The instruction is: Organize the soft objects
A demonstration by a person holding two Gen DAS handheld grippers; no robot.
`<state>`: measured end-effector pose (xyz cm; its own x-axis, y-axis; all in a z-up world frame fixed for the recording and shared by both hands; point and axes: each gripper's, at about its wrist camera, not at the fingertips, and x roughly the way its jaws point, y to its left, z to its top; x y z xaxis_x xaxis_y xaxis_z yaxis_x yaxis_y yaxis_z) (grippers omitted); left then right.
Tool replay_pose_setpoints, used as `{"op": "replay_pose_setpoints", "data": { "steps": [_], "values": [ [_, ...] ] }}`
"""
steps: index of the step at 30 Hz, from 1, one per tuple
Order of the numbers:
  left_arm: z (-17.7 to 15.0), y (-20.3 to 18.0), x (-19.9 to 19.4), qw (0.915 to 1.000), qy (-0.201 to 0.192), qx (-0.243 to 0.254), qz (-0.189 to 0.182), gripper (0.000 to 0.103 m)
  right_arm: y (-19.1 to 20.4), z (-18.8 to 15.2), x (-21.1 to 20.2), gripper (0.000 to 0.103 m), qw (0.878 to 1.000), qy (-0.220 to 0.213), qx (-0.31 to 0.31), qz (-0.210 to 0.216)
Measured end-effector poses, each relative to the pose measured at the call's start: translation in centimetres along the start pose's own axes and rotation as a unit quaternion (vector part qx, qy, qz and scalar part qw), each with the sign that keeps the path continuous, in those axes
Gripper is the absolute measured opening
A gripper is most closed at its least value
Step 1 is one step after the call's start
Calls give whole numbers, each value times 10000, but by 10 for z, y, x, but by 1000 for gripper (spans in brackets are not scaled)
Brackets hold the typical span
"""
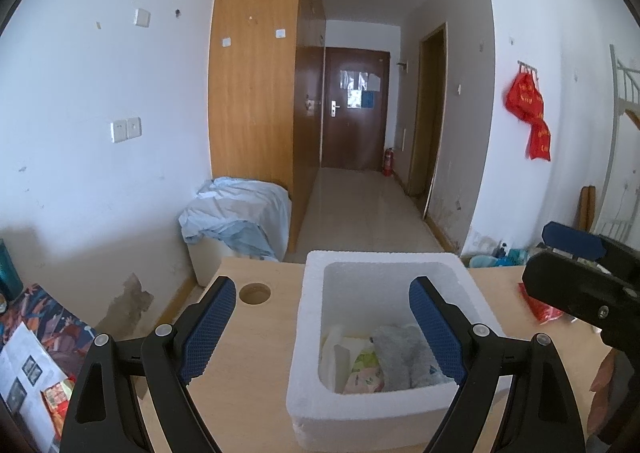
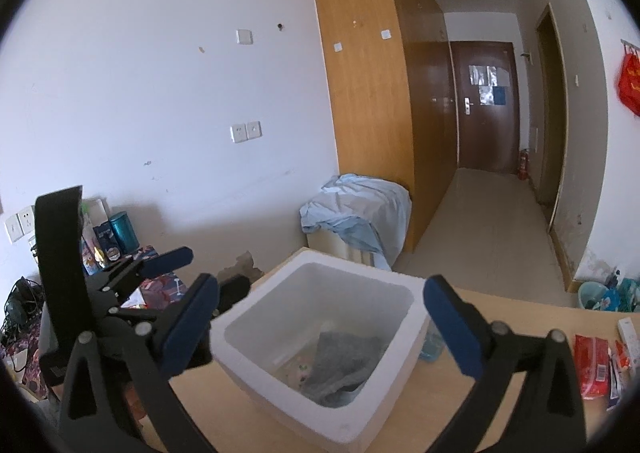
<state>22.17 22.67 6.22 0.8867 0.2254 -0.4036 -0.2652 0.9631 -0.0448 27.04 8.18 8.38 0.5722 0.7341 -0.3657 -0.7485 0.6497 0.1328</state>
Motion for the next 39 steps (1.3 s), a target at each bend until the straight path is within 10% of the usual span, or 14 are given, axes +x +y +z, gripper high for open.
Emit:
{"op": "replay_pose_setpoints", "data": {
  "steps": [39],
  "values": [
    [-18, -55, -197, 9944, -912, 361, -405, 103, 36, -32, -174, 103, 9957, -780, 125, -490]
  ]
}}
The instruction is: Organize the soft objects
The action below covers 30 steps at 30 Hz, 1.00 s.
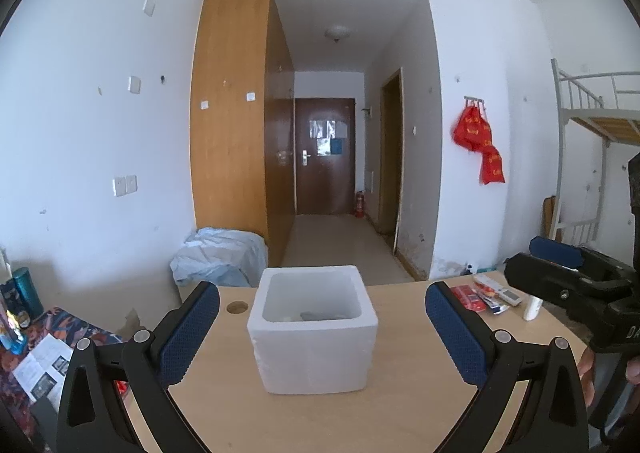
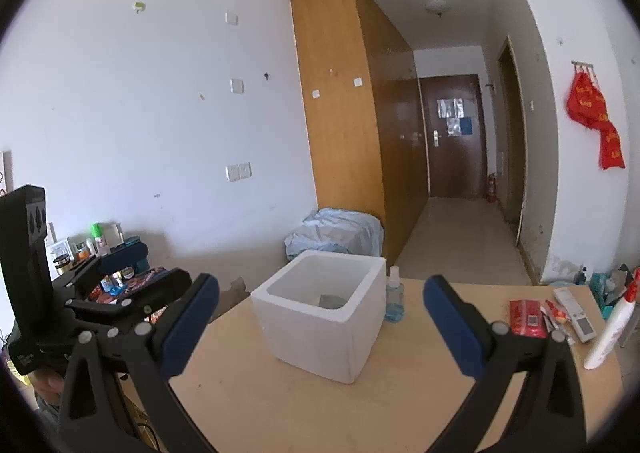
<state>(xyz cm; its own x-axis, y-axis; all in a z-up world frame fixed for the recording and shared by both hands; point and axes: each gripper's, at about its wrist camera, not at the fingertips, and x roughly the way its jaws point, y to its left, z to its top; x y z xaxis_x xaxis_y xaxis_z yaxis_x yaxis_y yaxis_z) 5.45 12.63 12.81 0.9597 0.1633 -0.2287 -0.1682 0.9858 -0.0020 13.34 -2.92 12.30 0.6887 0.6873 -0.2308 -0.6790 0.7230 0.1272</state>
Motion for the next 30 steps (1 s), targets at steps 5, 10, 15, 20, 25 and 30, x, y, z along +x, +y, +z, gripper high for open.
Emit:
{"op": "replay_pose_setpoints", "data": {
  "steps": [5, 10, 15, 20, 25, 30],
  "values": [
    [-2, -6, -20, 9999, -116, -15, -107, 103, 3, -4, -21, 103, 9999, -89, -11, -111],
    [-5, -11, -30, 9996, -171, 11, -207, 103, 5, -12, -35, 103, 9996, -98, 39, -247],
    [-14, -13, -37, 9993, -225, -7, -306, 103, 8, -21, -43, 103, 9994, -91, 63, -314],
    [-26, -13, -39, 9987, -236, -87, -449, 103, 7, -31, -48, 103, 9994, -145, 125, -298],
    [-41, -14, -38, 9977, -313, -222, -567, 103, 1, -43, -55, 103, 9982, -325, 180, -475],
    [-62, -22, -38, 9970, -503, -193, -556, 103, -5, -58, -56, 103, 9972, -324, 174, -650]
  ]
}}
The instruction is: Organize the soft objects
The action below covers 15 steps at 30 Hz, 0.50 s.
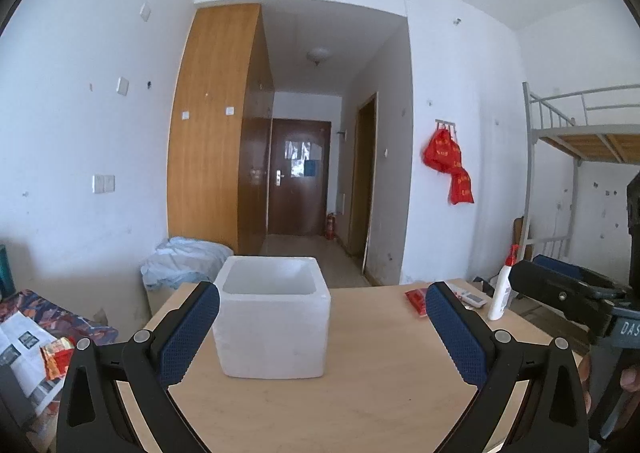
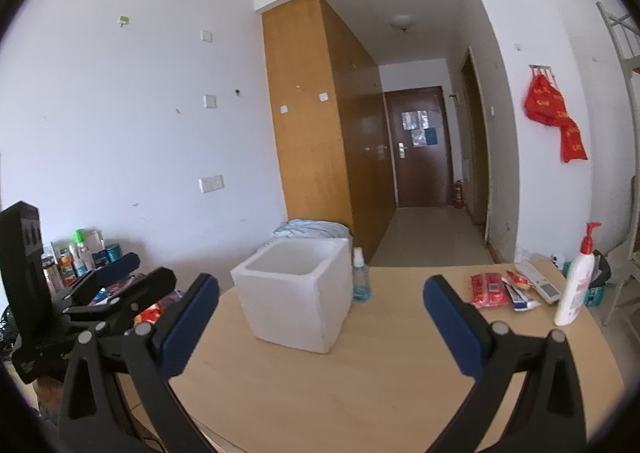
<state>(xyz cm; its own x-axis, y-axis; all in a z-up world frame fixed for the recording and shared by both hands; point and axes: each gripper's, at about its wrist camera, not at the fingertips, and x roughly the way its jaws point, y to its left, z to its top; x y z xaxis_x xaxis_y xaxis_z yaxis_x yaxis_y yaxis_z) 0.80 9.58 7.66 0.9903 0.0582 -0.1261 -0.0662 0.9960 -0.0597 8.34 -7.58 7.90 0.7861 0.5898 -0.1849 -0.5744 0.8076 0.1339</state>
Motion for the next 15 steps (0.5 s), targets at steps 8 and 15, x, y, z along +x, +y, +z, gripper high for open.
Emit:
{"op": "replay_pose_setpoints", "data": {
  "steps": [8, 15],
  "values": [
    [-31, -7, -3, 9999, -107, 74, -20, 103, -6, -23, -8, 103, 9998, -98, 57, -190],
    [-51, 1, -3, 9997, -77, -235, 52, 103, -6, -40, -7, 103, 9997, 3, 79, -251]
  ]
}}
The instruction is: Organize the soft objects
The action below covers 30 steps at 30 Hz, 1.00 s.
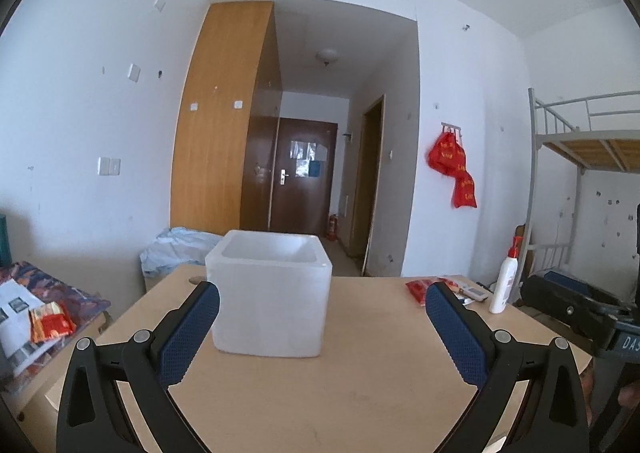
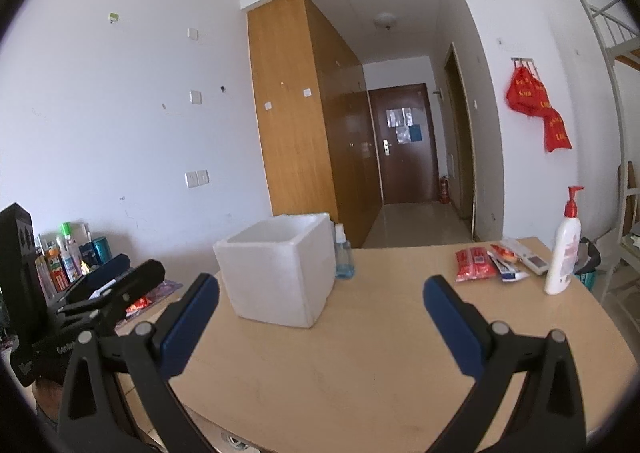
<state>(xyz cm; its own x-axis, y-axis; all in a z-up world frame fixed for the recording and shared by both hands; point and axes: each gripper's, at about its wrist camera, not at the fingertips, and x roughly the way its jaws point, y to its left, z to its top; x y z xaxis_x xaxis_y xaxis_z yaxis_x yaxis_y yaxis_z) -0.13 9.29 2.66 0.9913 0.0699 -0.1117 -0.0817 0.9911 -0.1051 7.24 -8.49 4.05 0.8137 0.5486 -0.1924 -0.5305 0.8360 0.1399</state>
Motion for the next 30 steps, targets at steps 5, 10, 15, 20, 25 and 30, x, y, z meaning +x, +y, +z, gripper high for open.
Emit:
{"op": "replay_pose_setpoints", "data": {
  "steps": [5, 10, 15, 20, 25, 30],
  "values": [
    [-12, 1, 1, 9999, 126, -8, -70, 103, 3, -11, -2, 103, 10000, 42, -6, -76],
    [-23, 3, -2, 9995, 293, -78, -117, 103, 2, -21, -7, 103, 9999, 28, 48, -149],
    [-29, 5, -8, 9993, 335, -144, -129, 103, 2, -29, -12, 103, 9998, 64, 62, -189],
    [-35, 3, -20, 9995, 263, -72, -125, 103, 6, -39, -19, 103, 9999, 92, 128, -40],
    [-42, 4, -27, 9992, 361, -141, -117, 103, 10, -45, -22, 103, 9998, 106, 96, -110],
    [-48, 3, -30, 9988, 458, -145, -68, 103, 11, -52, -26, 103, 9997, 153, 76, -188]
  ]
}}
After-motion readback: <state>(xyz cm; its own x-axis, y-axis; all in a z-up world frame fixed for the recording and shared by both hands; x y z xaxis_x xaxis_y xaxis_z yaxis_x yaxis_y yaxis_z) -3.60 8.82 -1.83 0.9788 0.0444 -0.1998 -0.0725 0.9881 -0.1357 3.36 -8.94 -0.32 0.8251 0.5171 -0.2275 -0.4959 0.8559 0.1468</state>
